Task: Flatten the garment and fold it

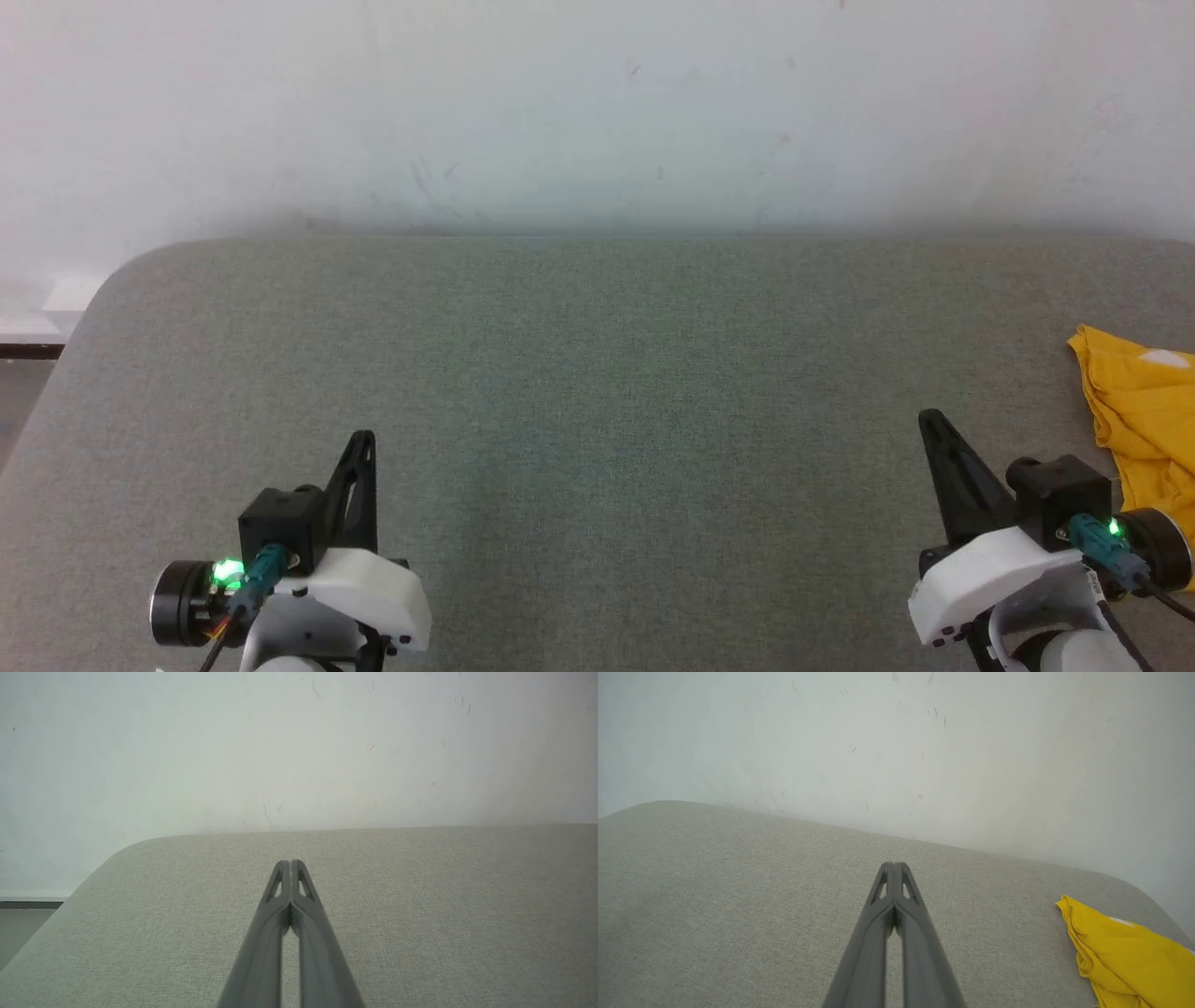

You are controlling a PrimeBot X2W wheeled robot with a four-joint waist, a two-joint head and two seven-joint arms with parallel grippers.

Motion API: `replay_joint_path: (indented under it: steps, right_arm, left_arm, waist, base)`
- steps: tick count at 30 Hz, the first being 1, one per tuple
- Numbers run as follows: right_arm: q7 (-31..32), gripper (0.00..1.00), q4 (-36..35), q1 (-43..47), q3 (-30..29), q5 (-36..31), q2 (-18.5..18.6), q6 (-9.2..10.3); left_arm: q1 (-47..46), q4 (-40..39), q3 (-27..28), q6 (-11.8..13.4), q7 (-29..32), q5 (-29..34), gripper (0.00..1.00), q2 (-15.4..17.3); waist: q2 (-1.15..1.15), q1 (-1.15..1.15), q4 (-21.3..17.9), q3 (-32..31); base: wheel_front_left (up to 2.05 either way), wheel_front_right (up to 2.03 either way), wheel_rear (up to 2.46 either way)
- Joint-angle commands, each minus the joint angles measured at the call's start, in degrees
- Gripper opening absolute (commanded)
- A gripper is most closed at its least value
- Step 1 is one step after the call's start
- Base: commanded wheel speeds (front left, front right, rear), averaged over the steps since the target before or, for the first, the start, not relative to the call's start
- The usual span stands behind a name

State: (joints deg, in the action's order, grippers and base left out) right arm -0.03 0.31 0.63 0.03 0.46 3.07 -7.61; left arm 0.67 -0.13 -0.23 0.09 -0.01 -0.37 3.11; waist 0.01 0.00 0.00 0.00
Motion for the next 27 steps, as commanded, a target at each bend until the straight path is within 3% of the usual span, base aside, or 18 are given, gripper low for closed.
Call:
replay_joint_path:
  steps: [1, 27]
  right_arm:
    - [0.0, 0.0, -0.3, -0.6, 0.0, -0.5, -0.2, 0.12]
    - [0.0, 0.0, -0.3, -0.6, 0.0, -0.5, -0.2, 0.12]
  left_arm:
    - [-0.7, 0.1, 0.2, -0.1, 0.0, 0.4, 0.0, -0.2]
    - [-0.7, 0.1, 0.2, -0.1, 0.0, 0.4, 0.0, -0.2]
  waist:
    - [-0.01, 0.0, 0.0, 0.0]
    - [-0.01, 0.0, 0.0, 0.0]
  base:
    - [0.0, 0.0, 0.0]
    - [0.0, 0.0, 0.0]
